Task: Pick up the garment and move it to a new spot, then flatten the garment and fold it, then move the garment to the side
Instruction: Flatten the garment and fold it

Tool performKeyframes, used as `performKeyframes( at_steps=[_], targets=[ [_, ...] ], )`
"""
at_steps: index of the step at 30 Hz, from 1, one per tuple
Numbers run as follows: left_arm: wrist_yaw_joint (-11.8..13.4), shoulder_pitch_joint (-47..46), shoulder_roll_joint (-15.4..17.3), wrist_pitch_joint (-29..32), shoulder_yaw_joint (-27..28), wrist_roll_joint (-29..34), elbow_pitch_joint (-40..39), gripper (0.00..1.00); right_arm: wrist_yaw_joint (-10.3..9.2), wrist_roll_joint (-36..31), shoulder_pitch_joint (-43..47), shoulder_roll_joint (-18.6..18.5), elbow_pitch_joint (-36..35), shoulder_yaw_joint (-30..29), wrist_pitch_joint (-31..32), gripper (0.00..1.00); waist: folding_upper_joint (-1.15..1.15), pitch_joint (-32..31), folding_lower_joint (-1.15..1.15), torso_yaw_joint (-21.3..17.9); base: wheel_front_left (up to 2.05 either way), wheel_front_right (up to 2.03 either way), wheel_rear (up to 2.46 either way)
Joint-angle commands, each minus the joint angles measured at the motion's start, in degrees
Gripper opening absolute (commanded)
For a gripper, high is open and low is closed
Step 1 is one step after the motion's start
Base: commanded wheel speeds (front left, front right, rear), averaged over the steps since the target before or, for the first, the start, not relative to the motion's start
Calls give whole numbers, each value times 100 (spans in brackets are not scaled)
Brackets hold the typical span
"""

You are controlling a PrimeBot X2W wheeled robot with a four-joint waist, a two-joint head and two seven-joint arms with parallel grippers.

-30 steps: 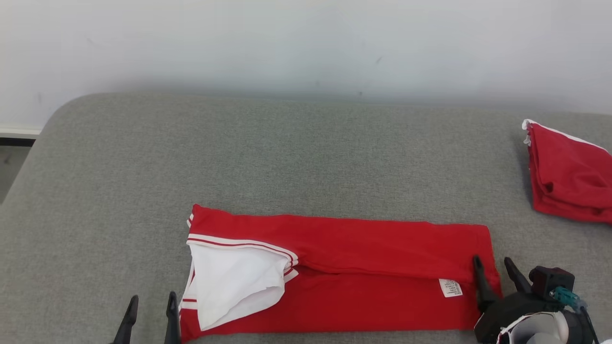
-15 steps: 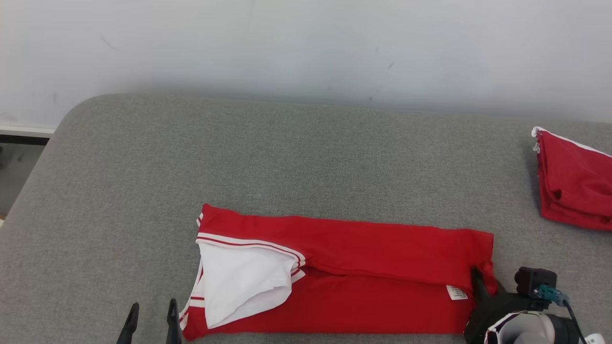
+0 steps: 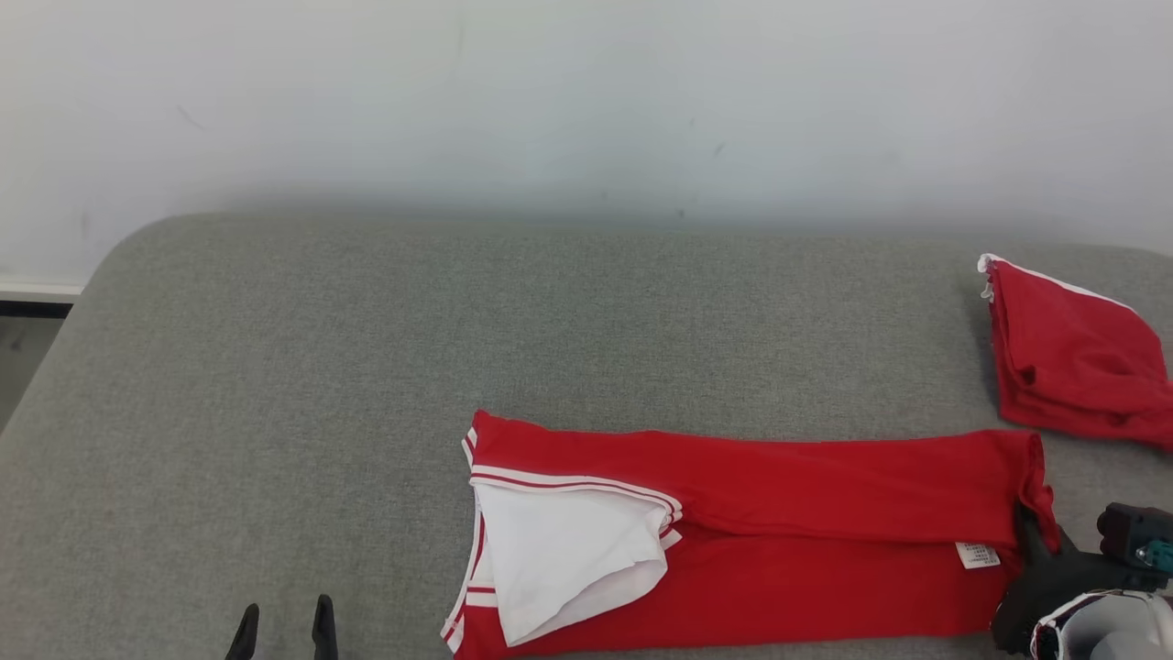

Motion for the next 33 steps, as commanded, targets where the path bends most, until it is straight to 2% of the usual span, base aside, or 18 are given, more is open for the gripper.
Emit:
performKeyframes(
  at_steps=[1, 6, 13, 18, 25, 30, 33],
  targets=[
    [-8, 115, -5, -12, 41, 24, -5, 100, -16, 63, 123, -5, -148, -10, -14, 0, 0, -62, 0, -72, 0, 0, 0],
    [-8, 171, -6, -12, 92, 6, 33, 100, -15, 823, 247, 284, -1028, 112, 152, 0, 0, -141, 0, -131, 0, 0, 0],
    [-8, 206, -6, -13, 131, 19, 70, 100, -15, 1978, 624, 544, -3112, 752, 1078, 0, 0, -180, 0, -101, 0, 0, 0],
    [-8, 143, -5, -13, 75, 49, 104, 100, -15, 2411, 774, 960, -3986, 1084, 1554, 0, 0, -185, 0, 27, 0, 0, 0],
    [-8, -3, -5, -13, -82, 23, 185, 100, -15, 2317, 464, 1499, -3890, 1418, 1671, 0, 0, -125, 0, 277, 0, 0, 0],
    [-8, -192, -4, -13, -328, -49, 297, 100, -14, 2424, -21, 1676, -3263, 1664, 1471, 0, 0, -2, 0, 600, 0, 0, 0],
    [-9, -336, -4, -13, -524, -69, 360, 100, -14, 2716, -329, 1695, -2845, 1991, 1265, 0, 0, 57, 0, 815, 0, 0, 0]
  ],
)
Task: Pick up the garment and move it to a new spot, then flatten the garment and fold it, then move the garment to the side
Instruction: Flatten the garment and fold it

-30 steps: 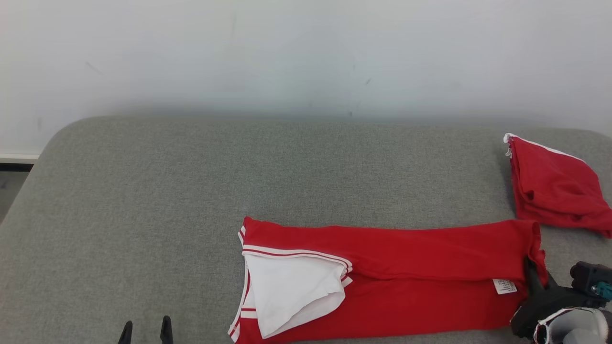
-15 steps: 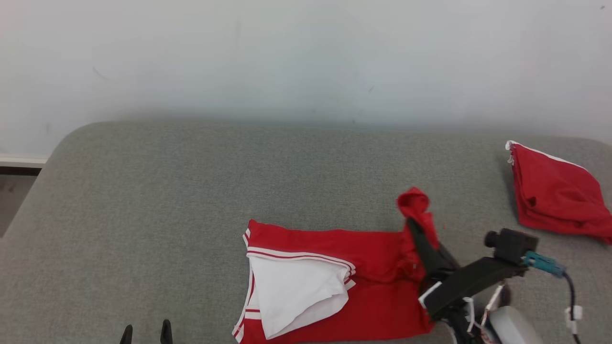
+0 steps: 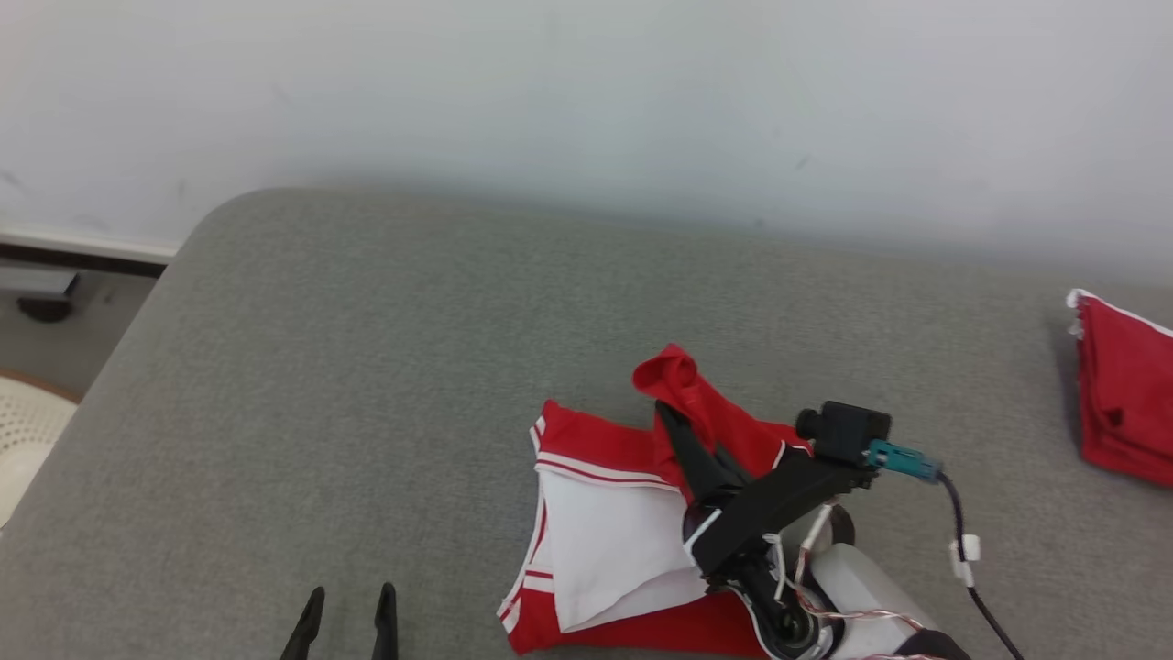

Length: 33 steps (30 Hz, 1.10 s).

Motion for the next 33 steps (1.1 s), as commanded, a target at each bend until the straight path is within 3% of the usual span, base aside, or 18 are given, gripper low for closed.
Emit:
performKeyframes(
  at_steps=[1, 15, 16, 17, 18, 24, 27, 32, 33],
  targets=[
    [-8, -83, -1, -13, -22, -20, 22, 100, -11, 60, -90, 17, 85, 97, -59, 0, 0, 108, 0, 250, 0, 0, 0],
    [35, -350, -1, -13, -389, -207, 156, 100, -11, 1160, -1020, 14, 1858, 1816, -978, 0, 0, 248, 0, 660, 0, 0, 0],
    [37, -346, -1, -13, -387, -216, 161, 100, -11, 1209, -1065, 14, 1928, 1912, -1022, 24, 0, 253, 0, 659, 0, 0, 0],
    [38, -343, 0, -13, -375, -225, 168, 100, -11, 1269, -1109, 15, 1971, 2005, -1052, 75, 0, 255, 0, 646, 0, 0, 0],
    [51, -350, -1, -13, -350, -230, 166, 100, -11, 1357, -1138, 13, 1977, 2071, -1082, 100, 0, 254, 0, 621, 0, 0, 0],
    [68, -279, 0, -13, -231, -218, 159, 100, -11, 1162, -1457, 13, 2019, 2274, -1263, 100, 0, 187, 0, 434, 0, 0, 0],
    [80, -226, -2, -13, -154, -207, 123, 100, -11, 653, -1559, -28, 1875, 1753, -1267, 100, 0, 156, 0, 321, 0, 0, 0],
    [76, -183, -1, -13, -84, -159, 63, 100, -11, -539, -1114, -411, 1167, 647, -1261, 100, 0, 130, 0, 184, 0, 0, 0],
    [76, -183, -1, -13, -84, -159, 63, 100, -11, -539, -1114, -411, 1167, 647, -1261, 100, 0, 130, 0, 184, 0, 0, 0]
  ],
)
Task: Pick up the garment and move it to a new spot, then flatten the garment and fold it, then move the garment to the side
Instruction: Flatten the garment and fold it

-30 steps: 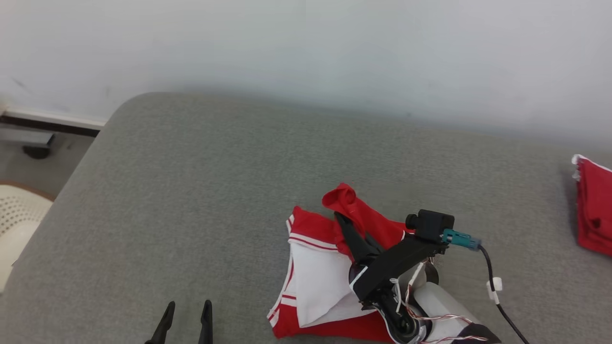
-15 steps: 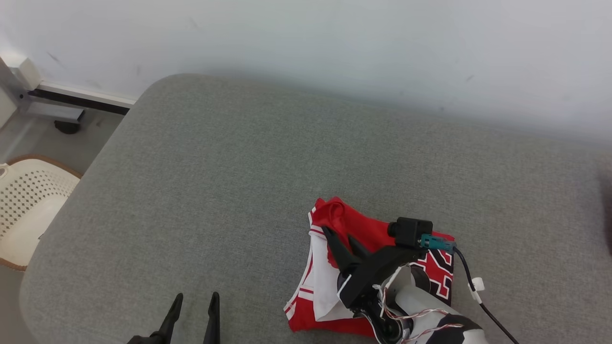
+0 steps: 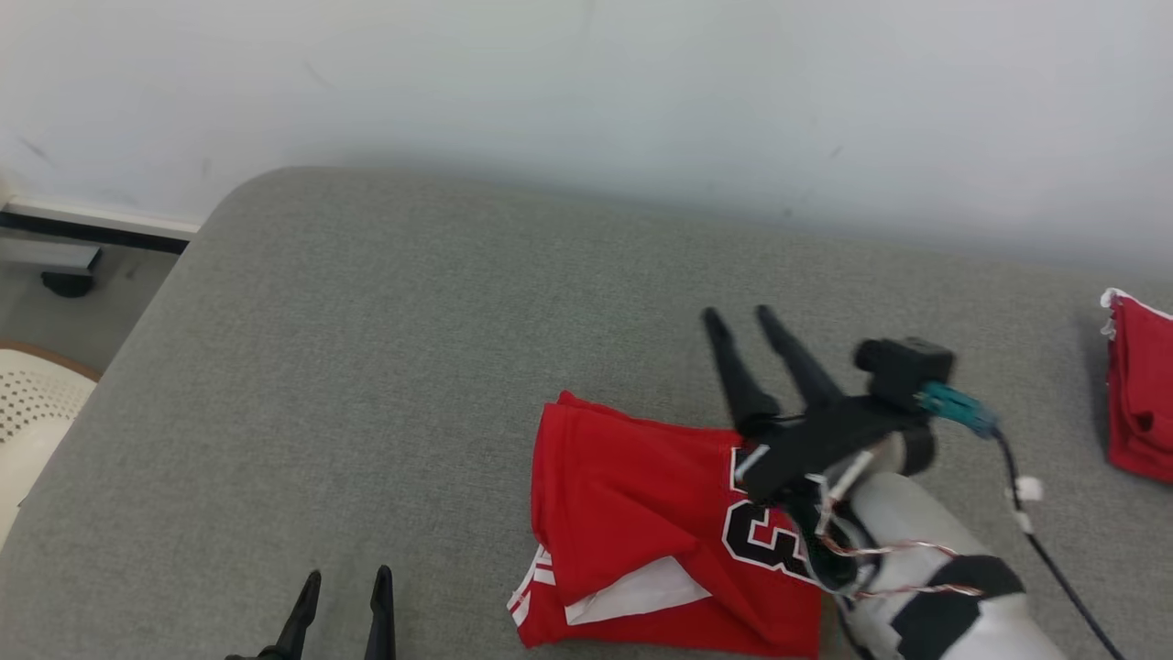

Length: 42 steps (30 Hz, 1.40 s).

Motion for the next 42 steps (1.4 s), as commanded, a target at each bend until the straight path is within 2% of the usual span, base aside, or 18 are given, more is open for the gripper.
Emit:
performKeyframes(
  at_steps=[1, 9, 16, 17, 18, 19, 20, 27, 34, 42],
  targets=[
    [6, 36, -1, -13, 22, 10, -42, 100, -11, -236, 211, -72, -171, -222, 0, 100, 0, -19, 0, -75, 0, 0, 0],
    [33, 138, -1, -13, 149, 44, -171, 100, -11, -1560, 1481, -345, -1352, -1836, -1, 100, 0, -23, 0, -300, 0, 0, 0],
    [59, 152, 0, -13, 192, 53, -201, 100, -11, -2067, 2281, -242, -1832, -2274, -2, 100, 0, -7, 0, -455, 0, 0, 0],
    [57, 148, -1, -13, 195, 62, -199, 100, -11, -2148, 2349, -248, -1868, -2280, -1, 80, 0, -6, 0, -465, 0, 0, 0],
    [55, 136, -1, -13, 197, 64, -196, 100, -11, -2241, 2415, -255, -1894, -2268, -1, 43, 0, -6, 0, -471, 0, 0, 0],
    [52, 124, -1, -13, 197, 71, -190, 100, -11, -2335, 2466, -260, -1916, -2235, -2, 19, 0, -7, 0, -473, 0, 0, 0],
    [49, 111, 0, -13, 197, 77, -184, 100, -11, -2424, 2509, -253, -1938, -2215, -2, 0, 0, -7, 0, -473, 0, 0, 0],
    [17, 67, -1, -13, 195, 207, -183, 100, -11, -2728, 2641, -180, -1742, -2039, -3, 0, 0, -33, 0, -375, 0, 0, 0],
    [-30, 140, -2, -13, 144, 466, -189, 100, -11, -3102, 2376, -110, -1075, -1568, -3, 0, 0, -56, 0, -173, 0, 0, 0],
    [-21, 157, 0, -13, 106, 490, -161, 100, -11, -3173, 2165, 34, -375, -1172, -3, 0, 0, -80, 0, 101, 0, 0, 0]
  ],
)
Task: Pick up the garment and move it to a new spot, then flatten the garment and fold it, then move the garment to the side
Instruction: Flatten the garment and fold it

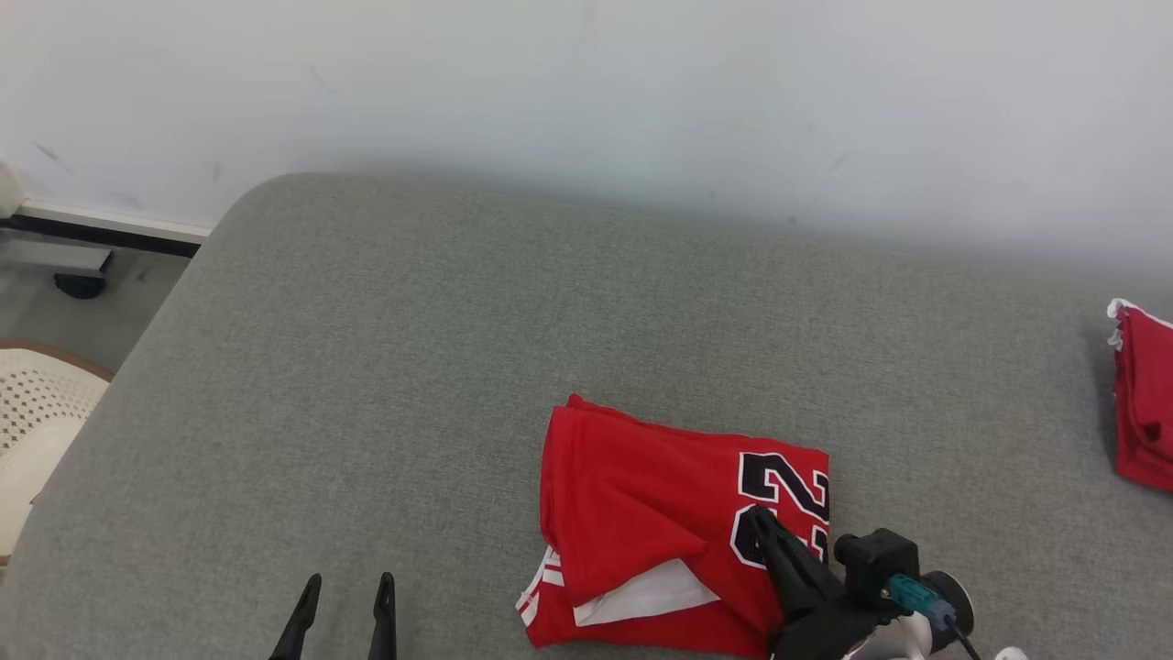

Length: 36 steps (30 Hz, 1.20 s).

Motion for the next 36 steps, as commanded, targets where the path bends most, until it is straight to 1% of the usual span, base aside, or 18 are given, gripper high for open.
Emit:
performKeyframes(
  at_steps=[1, 4, 9, 20, 25, 29, 33, 36],
  targets=[
    [9, 36, 1, -13, 10, -25, 3, 100, -11, -24, -32, 28, 34, 36, -3, 0, 0, -8, 0, 76, 0, 0, 0],
    [5, 53, 0, -13, -33, -41, 16, 100, -11, -8, -88, 105, 281, 254, -2, 0, 0, -27, 0, 190, 0, 0, 0],
    [14, 63, 0, -13, -42, -74, 2, 100, -11, 74, -130, 228, 479, 617, -2, 0, 0, -14, 0, 349, 0, 0, 0],
    [37, -72, 1, -13, -89, -147, 36, 100, -11, 362, -372, 404, 852, 1324, -2, 0, 0, 96, 0, 519, 0, 0, 0],
    [50, -127, -1, -13, -103, -169, 34, 100, -11, 741, -437, 403, 598, 1788, -3, 0, 0, 109, 0, 590, 0, 0, 0],
    [60, -101, 0, -13, -81, -187, 20, 100, -11, 882, -474, 401, 593, 1956, -3, 0, 0, 118, 0, 589, 0, 0, 0],
    [88, -37, -1, -13, -49, -226, 1, 100, -11, 1037, -451, 401, 392, 1935, -3, 0, 0, 117, 0, 516, 0, 0, 0],
    [89, 0, 1, -13, -22, -249, -14, 100, -11, 950, -405, 400, 101, 1682, -3, 0, 0, 109, 0, 416, 0, 0, 0]
  ],
)
